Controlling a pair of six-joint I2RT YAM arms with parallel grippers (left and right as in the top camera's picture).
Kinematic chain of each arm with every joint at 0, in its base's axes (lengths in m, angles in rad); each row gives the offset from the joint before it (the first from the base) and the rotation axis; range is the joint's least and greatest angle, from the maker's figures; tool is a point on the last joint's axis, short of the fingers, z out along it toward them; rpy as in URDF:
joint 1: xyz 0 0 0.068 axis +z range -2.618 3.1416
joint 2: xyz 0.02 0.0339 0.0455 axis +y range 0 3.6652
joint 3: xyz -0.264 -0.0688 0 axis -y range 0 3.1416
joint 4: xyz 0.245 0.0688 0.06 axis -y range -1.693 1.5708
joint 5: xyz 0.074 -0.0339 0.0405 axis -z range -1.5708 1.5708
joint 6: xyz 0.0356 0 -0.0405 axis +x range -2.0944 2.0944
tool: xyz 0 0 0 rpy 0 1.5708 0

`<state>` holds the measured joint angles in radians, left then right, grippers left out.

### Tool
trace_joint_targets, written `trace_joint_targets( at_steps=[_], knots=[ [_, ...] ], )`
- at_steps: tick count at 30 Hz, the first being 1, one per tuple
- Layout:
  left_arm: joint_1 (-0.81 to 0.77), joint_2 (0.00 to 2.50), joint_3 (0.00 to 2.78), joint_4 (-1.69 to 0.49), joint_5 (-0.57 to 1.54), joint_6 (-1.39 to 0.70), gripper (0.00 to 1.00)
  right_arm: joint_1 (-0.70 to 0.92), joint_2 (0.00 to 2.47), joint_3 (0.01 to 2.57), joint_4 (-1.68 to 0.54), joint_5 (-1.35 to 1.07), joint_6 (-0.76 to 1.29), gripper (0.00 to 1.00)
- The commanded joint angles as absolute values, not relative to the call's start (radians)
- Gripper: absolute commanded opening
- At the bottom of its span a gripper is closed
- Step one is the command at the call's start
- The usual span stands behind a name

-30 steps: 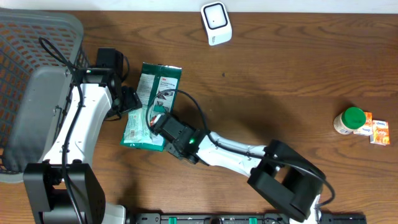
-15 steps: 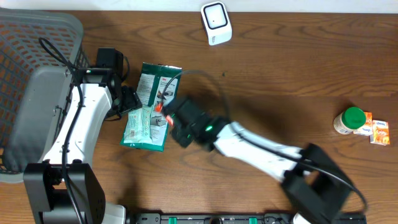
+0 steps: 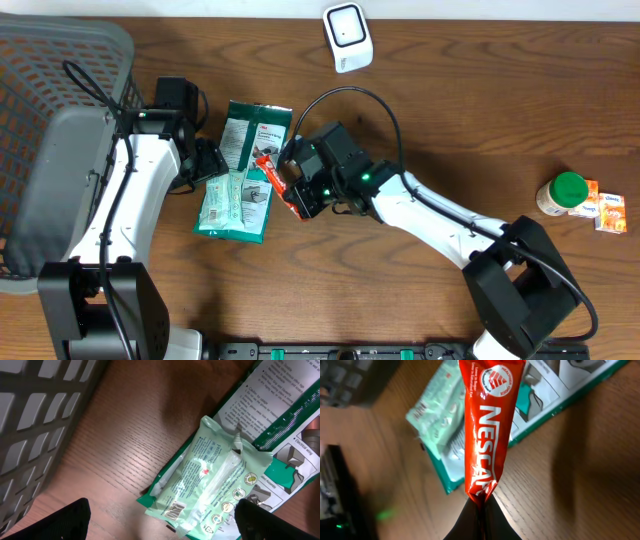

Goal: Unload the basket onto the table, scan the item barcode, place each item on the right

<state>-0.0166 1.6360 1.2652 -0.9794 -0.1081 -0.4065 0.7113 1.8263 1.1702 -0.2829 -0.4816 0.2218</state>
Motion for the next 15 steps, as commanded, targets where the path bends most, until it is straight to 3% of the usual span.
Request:
trace_joint_targets(
  at_steps=[1, 15],
  knots=[
    [-0.012, 1.616, 1.277, -0.982, -0.117, -0.404, 0.93, 0.702, 1.832, 1.17, -0.271, -0.53, 0.266, 0.01],
    [-0.012, 1.616, 1.277, -0.982, -0.117, -0.404, 0.93, 0.715, 2.001, 1.168, -0.088, -0.74, 0.337, 0.01]
  ],
)
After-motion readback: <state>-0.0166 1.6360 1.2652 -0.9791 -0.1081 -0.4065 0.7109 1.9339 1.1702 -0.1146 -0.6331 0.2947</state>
